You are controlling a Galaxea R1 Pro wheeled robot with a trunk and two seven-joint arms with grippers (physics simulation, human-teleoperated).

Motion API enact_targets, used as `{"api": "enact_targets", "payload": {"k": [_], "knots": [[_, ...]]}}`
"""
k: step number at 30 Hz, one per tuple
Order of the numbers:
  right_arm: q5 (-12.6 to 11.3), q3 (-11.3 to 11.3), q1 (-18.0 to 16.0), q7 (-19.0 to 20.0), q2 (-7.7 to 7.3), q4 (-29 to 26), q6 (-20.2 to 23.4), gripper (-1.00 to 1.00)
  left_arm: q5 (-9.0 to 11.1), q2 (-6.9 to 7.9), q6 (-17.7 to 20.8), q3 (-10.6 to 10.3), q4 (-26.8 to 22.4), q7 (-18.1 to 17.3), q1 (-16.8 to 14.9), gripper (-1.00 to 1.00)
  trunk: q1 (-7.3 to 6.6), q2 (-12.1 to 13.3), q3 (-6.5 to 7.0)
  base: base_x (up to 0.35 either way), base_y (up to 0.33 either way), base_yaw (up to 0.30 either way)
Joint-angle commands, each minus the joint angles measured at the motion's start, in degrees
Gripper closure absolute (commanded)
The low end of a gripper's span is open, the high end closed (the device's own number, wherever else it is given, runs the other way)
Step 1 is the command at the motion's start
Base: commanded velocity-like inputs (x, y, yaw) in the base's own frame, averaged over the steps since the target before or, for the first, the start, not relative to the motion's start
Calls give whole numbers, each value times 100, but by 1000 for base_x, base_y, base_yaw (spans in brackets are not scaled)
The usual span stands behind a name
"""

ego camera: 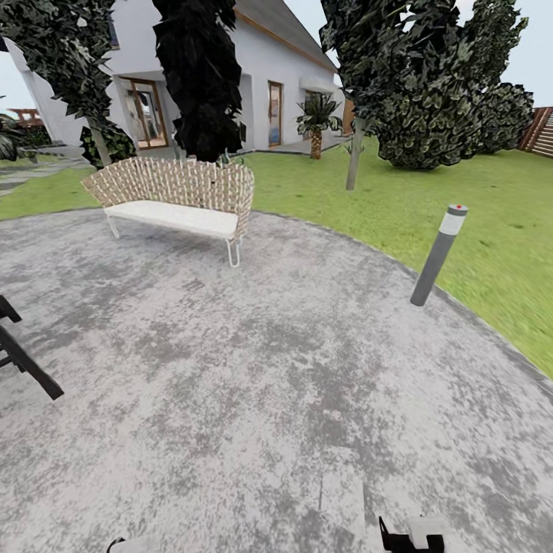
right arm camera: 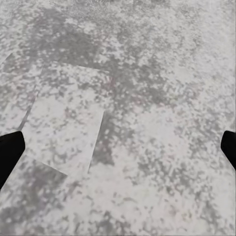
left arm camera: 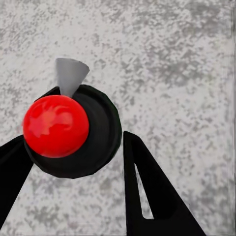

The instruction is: Pick up the pesticide atomizer in the garden and spray insectifuge to fully cover both potted plants in the garden.

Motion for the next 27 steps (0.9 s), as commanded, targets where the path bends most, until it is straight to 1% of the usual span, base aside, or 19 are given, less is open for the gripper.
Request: {"api": "enact_targets", "payload": {"k": [1, 7, 9, 12, 15, 17, 27], "knots": [[23, 2, -1, -26, 0, 4, -14, -100, -5, -1, -20, 9, 4, 7, -3, 100, 3, -1, -5, 340, -75, 0], [-5, -15, -1, -27, -3, 2, -11, -100, -4, -1, -20, 9, 7, 7, -3, 100, 3, -1, -5, 340, -75, 0], [-14, -22, -3, -25, -21, 0, -11, -100, -4, -1, -20, 9, 7, 7, -3, 100, 3, -1, -5, 340, -75, 0], [-23, -27, -2, 64, -88, -1, -10, -100, -4, -1, -20, 9, 8, 5, -3, 100, 3, -1, -5, 340, -75, 0], [-21, -35, -1, 569, -141, -1, -8, -100, -4, -1, -20, 9, 8, 4, -3, 100, 3, -1, -5, 340, -75, 0], [-20, -37, -3, 644, -143, -1, -9, -100, -4, -1, -20, 9, 8, 4, -3, 100, 3, -1, -5, 340, -75, 0], [-19, -49, -2, 677, -101, -9, -10, -100, 1, -1, -28, 13, 9, 6, -3, 100, 3, -1, -5, 340, -38, 0]]}}
